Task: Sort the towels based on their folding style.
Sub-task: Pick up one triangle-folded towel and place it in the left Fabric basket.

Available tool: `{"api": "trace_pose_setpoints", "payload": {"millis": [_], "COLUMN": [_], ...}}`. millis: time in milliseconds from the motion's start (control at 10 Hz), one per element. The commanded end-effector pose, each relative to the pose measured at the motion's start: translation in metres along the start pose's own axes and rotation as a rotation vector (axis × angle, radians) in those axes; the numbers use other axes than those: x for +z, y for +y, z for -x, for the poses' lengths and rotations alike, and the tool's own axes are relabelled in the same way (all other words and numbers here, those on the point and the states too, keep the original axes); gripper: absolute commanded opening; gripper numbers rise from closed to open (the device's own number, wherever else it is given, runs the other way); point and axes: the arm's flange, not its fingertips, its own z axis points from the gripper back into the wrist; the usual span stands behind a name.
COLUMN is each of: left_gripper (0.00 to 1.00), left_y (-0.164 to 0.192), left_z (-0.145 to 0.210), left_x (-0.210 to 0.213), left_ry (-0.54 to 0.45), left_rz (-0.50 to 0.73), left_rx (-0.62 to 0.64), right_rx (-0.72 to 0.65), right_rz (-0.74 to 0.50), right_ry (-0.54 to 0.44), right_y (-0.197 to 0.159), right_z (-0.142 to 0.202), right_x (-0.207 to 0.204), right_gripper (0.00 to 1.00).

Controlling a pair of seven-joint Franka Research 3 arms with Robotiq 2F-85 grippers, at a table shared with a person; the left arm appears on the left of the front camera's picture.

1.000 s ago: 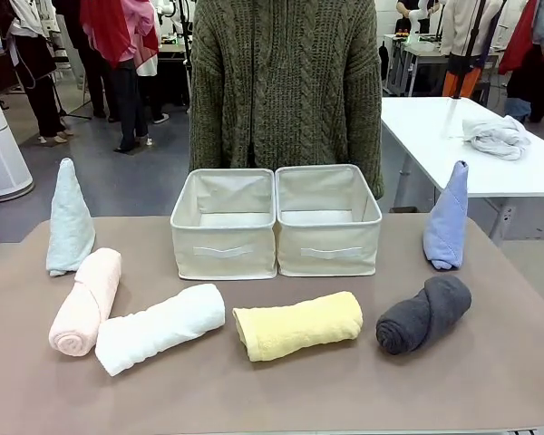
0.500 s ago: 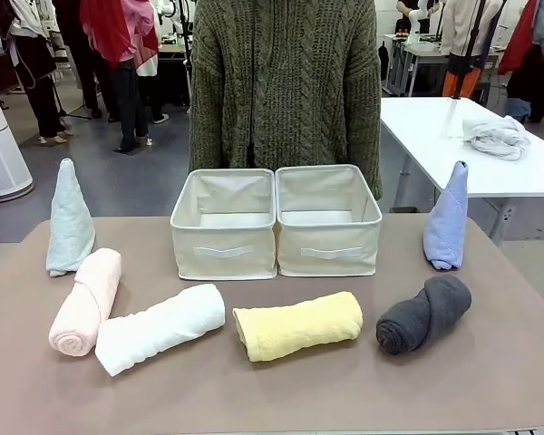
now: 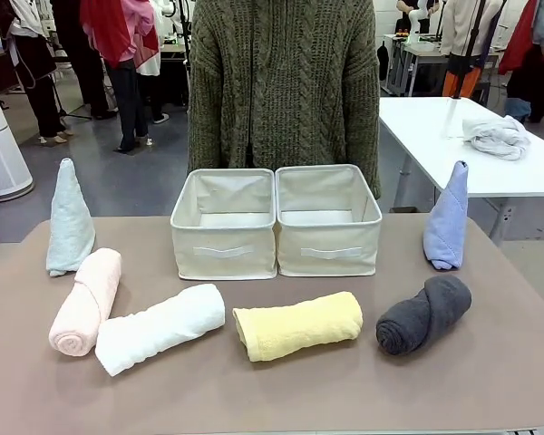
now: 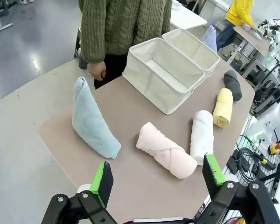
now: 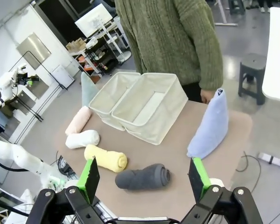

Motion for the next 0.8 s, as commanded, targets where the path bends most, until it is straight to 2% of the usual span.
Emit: {"api": "trace_pose_setpoints", "payload": {"millis": [0,700], "left_gripper": [1.00,1.00], "left_y": [0.0008,0.0008], "left_z": [0.0006,0.0006], "left_x": [-0.0010,-0.0010], "left_ry": [-0.004,-0.004], "left_rz": [-0.004,-0.004], "left_rx": [-0.002,-0.002], "right_rx": [0.018,0.018], "right_rz": [0.001,0.001], "right_ry": [0.001,0.001], "right_y": [0.0033,0.0033], "right_z": [-0.0003,-0.0003], "right_x": [0.0017,0.0017], "right_gripper": [1.00,1.00]}}
